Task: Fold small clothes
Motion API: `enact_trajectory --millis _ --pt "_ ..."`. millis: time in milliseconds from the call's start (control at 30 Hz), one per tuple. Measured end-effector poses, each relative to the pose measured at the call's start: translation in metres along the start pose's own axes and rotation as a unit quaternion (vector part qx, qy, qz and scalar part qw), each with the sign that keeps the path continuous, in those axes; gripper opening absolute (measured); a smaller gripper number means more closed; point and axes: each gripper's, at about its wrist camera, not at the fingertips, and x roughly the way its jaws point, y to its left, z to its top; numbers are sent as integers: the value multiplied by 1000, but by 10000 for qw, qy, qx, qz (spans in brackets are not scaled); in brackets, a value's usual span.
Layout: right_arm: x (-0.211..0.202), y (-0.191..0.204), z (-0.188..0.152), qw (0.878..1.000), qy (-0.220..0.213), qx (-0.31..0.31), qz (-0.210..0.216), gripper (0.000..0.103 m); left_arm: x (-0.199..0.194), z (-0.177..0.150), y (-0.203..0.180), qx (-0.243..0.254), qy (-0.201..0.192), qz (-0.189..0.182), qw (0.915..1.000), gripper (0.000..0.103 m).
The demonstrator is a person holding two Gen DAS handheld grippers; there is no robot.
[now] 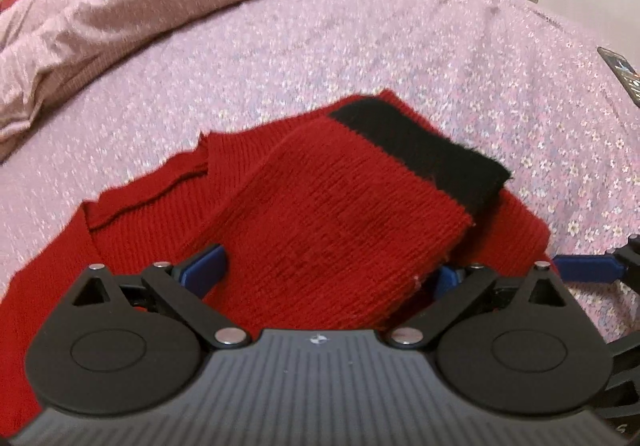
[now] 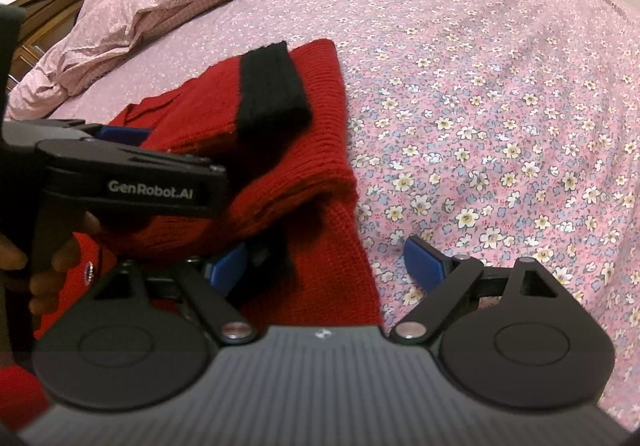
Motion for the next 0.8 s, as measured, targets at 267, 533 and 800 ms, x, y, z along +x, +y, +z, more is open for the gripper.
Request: enact_trajectory --millis 267,533,800 --pt "0 0 -1 10000 -4 4 10 89 -3 6 -10 203 -109 57 9997 96" --pt "0 0 -1 10000 -4 6 6 89 -7 7 -11 274 -210 9 9994 78" --pt "1 3 0 9999 36 -81 -73 89 -27 10 2 -65 -482 -155 9987 43"
